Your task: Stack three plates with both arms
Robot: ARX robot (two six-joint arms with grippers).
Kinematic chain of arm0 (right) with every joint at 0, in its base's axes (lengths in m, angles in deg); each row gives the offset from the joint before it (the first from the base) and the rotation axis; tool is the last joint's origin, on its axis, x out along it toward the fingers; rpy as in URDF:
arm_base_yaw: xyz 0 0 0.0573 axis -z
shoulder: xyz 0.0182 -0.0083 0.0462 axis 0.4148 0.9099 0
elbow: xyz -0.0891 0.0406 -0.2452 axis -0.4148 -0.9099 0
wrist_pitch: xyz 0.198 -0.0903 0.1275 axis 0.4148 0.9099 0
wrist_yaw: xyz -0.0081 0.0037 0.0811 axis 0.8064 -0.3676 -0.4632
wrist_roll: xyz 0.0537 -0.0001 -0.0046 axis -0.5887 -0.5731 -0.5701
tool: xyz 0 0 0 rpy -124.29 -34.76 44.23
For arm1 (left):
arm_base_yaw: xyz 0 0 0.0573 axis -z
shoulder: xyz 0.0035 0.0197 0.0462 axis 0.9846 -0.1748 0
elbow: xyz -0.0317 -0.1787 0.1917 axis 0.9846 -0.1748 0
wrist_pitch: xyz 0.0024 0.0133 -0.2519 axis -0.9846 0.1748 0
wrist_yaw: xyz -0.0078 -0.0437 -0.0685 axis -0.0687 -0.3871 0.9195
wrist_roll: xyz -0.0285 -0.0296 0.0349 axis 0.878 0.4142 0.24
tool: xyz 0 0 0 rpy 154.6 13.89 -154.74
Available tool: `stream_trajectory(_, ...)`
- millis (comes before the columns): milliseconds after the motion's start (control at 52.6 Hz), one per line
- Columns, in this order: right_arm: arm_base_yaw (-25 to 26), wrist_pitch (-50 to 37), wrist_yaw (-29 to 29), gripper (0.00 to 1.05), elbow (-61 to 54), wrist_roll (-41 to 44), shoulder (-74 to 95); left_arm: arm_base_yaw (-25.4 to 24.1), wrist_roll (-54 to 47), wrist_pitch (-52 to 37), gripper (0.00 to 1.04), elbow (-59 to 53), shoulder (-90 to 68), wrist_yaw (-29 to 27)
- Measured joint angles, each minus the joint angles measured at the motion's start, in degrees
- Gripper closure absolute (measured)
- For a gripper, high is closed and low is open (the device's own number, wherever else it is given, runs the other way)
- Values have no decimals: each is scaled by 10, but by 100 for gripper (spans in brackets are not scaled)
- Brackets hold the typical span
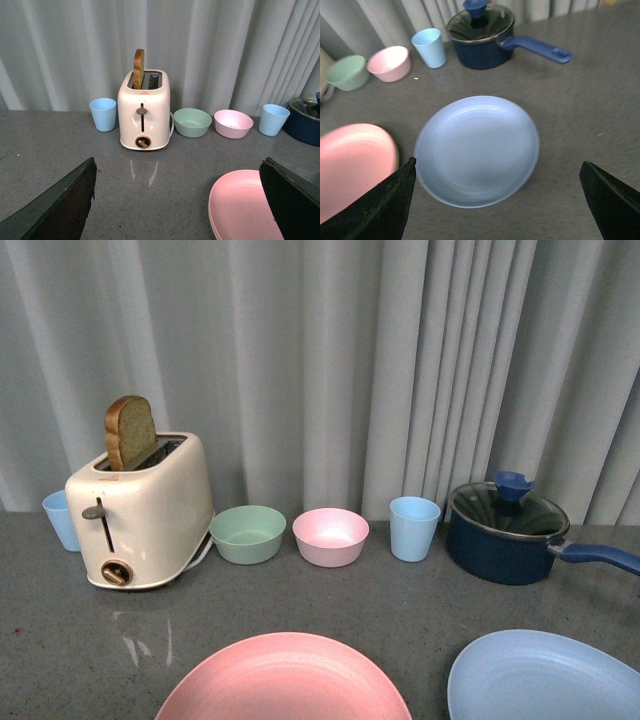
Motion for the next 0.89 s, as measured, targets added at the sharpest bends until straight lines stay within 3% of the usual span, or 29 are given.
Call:
stream_trajectory(38,52,-19,-76,7,37,-21,72,0,0,0,7,0,0,0)
stream_trajectory(95,110,-65,-130,7,79,-20,163,0,0,0,7,0,0,0)
stream_trajectory(209,193,-145,-106,7,152,31,355,0,0,0,7,0,0,-2)
stream_trajectory(304,225,-156,-100,7,184,80,500,0,0,0,7,0,0,-2)
stream_trajectory(437,222,-141,-180,7,194,137,616,0,-1,0,7,0,0,0)
stream_trajectory(627,169,-181,-156,7,199,197,663,0,-1,0,7,0,0,-2)
stream_trajectory(893,135,-195,-105,7,242,196,769,0,-1,0,7,0,0,-1)
